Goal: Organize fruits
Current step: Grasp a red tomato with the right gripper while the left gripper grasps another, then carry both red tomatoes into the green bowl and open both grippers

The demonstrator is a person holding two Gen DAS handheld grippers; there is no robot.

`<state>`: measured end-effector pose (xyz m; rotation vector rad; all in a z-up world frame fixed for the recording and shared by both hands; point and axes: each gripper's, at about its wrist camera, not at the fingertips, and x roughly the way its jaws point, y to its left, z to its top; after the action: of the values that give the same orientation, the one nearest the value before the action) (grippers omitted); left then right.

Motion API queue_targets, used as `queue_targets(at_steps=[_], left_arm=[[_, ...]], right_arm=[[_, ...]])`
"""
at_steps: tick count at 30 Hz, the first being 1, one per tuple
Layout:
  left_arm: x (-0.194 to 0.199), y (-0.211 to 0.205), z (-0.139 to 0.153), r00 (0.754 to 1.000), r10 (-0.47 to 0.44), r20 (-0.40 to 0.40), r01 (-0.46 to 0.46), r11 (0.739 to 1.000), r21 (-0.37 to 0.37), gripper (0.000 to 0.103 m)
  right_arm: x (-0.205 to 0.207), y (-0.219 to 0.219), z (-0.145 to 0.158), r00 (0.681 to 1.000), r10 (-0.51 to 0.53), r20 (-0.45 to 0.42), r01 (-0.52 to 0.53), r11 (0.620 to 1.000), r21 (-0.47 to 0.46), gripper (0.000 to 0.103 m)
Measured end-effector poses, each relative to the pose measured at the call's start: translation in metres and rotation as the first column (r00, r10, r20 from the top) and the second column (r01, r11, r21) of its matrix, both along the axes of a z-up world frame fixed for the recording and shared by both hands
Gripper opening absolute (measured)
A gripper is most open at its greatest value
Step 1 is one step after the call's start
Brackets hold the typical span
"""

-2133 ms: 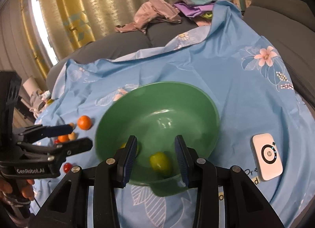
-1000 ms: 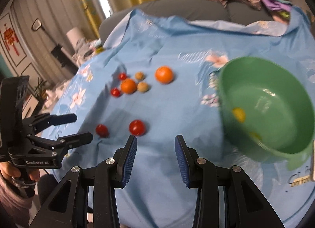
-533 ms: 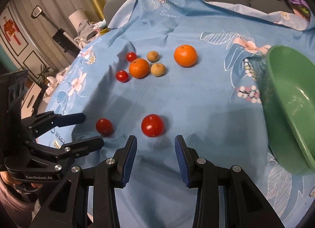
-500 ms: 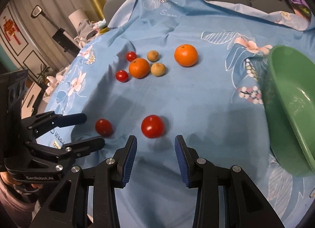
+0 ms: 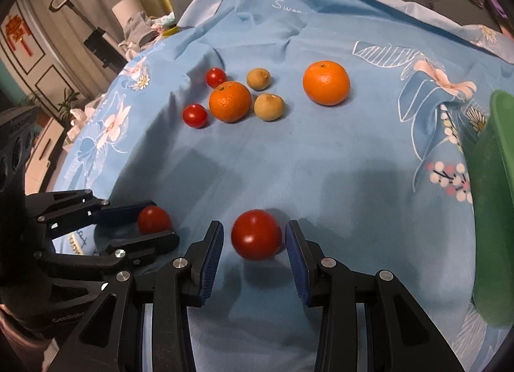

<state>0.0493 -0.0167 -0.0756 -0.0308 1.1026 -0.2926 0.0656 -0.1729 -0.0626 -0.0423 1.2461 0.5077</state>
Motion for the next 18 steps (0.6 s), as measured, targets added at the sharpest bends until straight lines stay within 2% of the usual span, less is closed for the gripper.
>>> queue_targets(at_steps=[8,10,12,18], left_arm=[[0.001,0.001,-0.001,1.000,0.009,0.009,-0.009,1.000,-0.004,0.030],[0.001,0.001,0.000,1.000,0.012,0.006,-0.012,1.000,0.001,0.030],[0.000,-0.001,0.002,1.000,0.010,0.010,-0.010,1.000,0.004,0.030],[-0.005,-0.006,0.015,0.999,0.007,0.043,-0.007,1.000,0.015,0.030]], right_arm=[[0.001,0.001,-0.001,1.000,0.021,0.015,-0.021,1.000,0.006,0.039],[0.000,0.000,-0.001,1.000,0.025,0.018,-0.025,1.000,0.014,0.032],[-0.001,0.000,0.000,1.000,0.020,0.014,-0.021,0.999,0.035,0.032],[-0.007,-0.005,0.016,0.999,0.010,0.043,-0.013,0.997,0.074,0.032]])
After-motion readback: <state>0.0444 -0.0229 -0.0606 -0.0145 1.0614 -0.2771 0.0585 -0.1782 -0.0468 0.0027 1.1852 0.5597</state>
